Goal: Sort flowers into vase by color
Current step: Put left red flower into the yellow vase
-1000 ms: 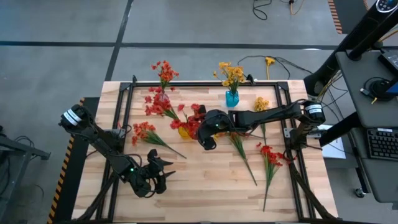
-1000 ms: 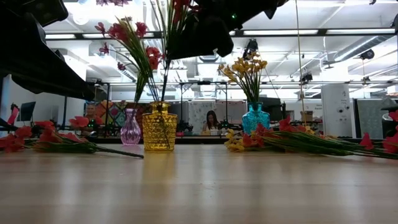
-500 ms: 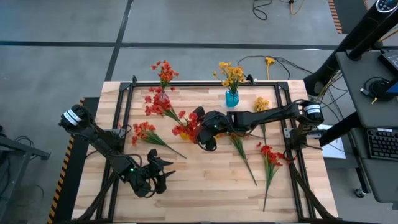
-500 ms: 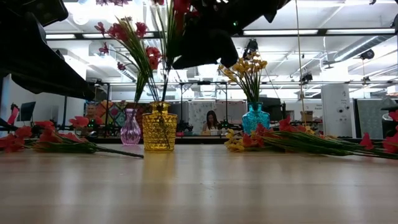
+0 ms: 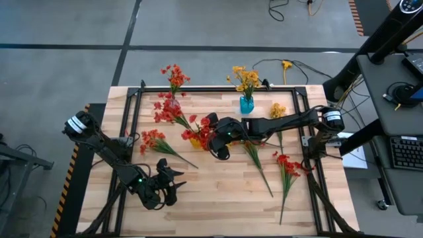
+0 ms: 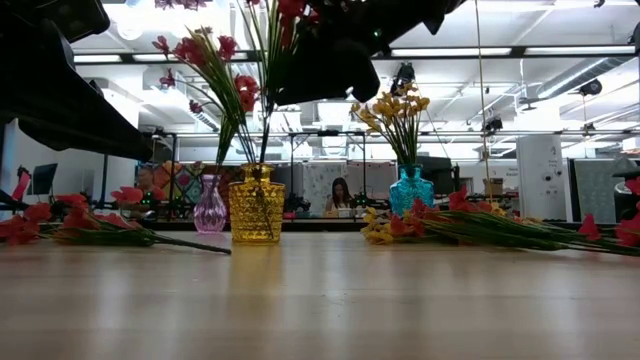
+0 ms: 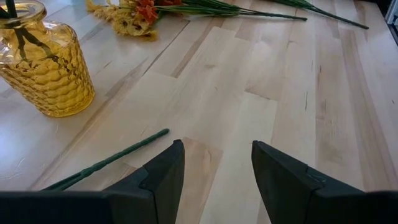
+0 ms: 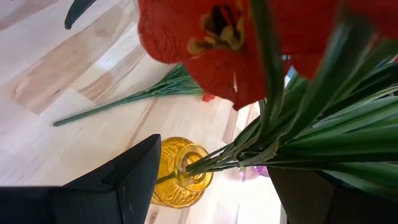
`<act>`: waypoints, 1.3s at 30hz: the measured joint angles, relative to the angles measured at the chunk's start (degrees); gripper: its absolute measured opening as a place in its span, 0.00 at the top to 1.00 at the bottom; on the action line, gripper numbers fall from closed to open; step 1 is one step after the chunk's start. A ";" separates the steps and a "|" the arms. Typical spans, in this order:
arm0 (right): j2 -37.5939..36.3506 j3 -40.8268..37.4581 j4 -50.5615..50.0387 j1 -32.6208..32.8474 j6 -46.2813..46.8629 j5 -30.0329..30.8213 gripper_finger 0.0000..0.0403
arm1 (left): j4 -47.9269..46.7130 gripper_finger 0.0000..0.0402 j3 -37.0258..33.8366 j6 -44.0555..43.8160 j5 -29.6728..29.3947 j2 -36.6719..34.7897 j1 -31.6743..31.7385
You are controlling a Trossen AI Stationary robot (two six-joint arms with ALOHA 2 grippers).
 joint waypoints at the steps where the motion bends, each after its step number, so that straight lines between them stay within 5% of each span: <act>1: 0.00 0.00 -0.04 0.00 0.00 0.00 0.32 | 0.02 0.58 0.00 0.00 -0.01 0.00 0.00; 5: -0.02 0.00 0.07 -0.11 1.82 -0.04 0.32 | 0.02 0.58 0.00 0.00 -0.01 0.00 0.00; 11: -0.07 0.00 1.22 -0.84 16.32 4.47 0.32 | 0.00 0.58 0.00 0.00 -0.02 0.00 0.04; 18: -0.04 0.00 1.12 -1.11 30.83 -2.93 0.32 | 0.00 0.58 0.00 0.00 -0.02 0.00 0.04; 21: 0.00 0.00 1.45 -1.07 35.28 0.05 0.32 | 0.00 0.58 0.00 0.00 -0.02 0.00 0.04; 27: 0.00 0.00 1.31 -1.11 32.96 4.09 0.32 | 0.00 0.58 0.00 0.00 -0.02 0.00 0.02; 33: 0.00 0.00 2.22 -1.11 31.24 1.87 0.32 | 0.00 0.58 0.00 0.06 -0.33 0.00 0.04; 36: 0.00 0.00 4.64 -1.15 30.20 -1.83 0.32 | 0.40 0.58 0.00 1.25 -6.89 0.00 0.12; 39: 0.00 0.00 4.83 -1.09 29.10 -1.66 0.32 | 2.12 0.58 0.15 5.41 -20.85 0.00 0.44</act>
